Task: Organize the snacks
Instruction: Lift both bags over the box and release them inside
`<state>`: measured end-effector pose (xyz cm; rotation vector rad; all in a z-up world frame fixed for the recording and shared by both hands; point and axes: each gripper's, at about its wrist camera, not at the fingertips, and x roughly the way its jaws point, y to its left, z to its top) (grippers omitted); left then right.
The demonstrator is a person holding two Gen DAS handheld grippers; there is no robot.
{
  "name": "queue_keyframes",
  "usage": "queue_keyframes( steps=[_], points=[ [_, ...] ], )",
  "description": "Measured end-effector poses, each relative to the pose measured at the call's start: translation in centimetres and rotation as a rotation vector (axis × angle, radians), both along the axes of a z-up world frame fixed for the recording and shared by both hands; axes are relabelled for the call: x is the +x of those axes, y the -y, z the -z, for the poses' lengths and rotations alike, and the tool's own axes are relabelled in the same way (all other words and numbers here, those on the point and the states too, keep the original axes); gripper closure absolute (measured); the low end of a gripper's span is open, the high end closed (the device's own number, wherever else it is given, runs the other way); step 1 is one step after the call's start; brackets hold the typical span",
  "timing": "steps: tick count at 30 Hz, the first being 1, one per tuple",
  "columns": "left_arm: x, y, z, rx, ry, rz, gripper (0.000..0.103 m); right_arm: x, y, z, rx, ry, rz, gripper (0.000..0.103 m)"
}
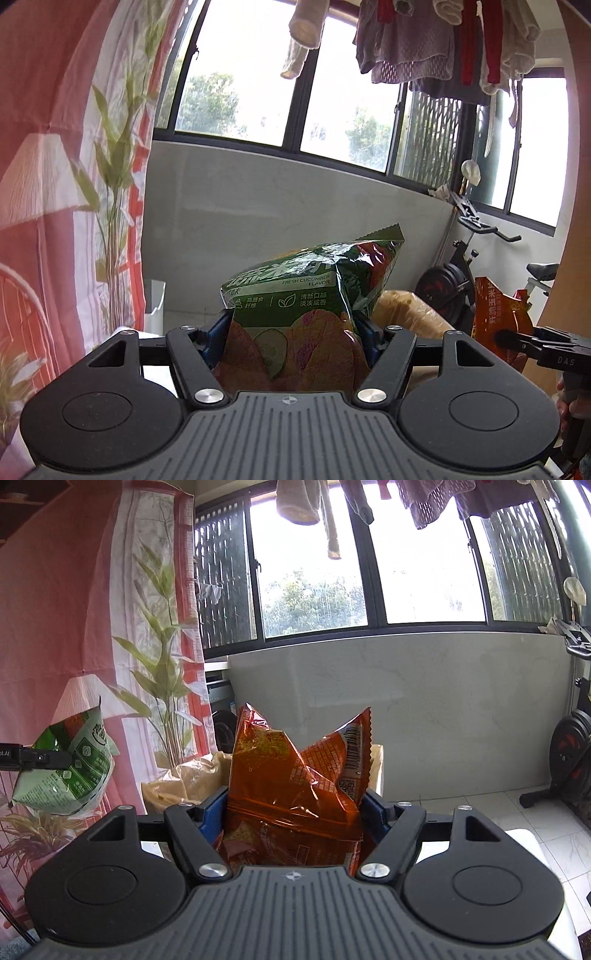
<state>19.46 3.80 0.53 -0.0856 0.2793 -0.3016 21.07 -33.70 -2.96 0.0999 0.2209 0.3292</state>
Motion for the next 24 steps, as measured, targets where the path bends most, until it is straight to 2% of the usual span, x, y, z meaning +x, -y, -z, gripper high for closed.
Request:
queue_keyframes(
  steps=[6, 9, 12, 15, 22, 24],
  points=[
    [3.6, 4.3, -2.7, 0.018, 0.078, 0.056, 0.033, 2.7, -0.4, -2.0, -0.036, 0.050, 0.005, 0.029],
    [6.2, 6.5, -2.9, -0.017, 0.070, 0.086, 0.032, 4.7, -0.6, -2.6, -0.063, 0.067, 0.022, 0.029],
    [10.3, 8.5, -1.6, -0.034, 0.032, 0.108, 0.032, 6.5, -1.1, -2.8, -0.099, 0.081, 0.040, 0.029],
    [13.5, 9.8, 0.1, -0.063, -0.032, 0.126, 0.032, 7.8, -1.4, -2.7, -0.133, 0.086, 0.054, 0.029],
    [18.7, 10.6, 5.1, -0.211, -0.307, 0.123, 0.032, 9.9, -1.5, -1.9, -0.157, 0.047, 0.057, 0.029],
    [19.2, 10.4, 6.5, -0.213, -0.357, 0.095, 0.032, 10.3, -1.3, -1.5, -0.155, 0.032, 0.057, 0.029]
  ],
)
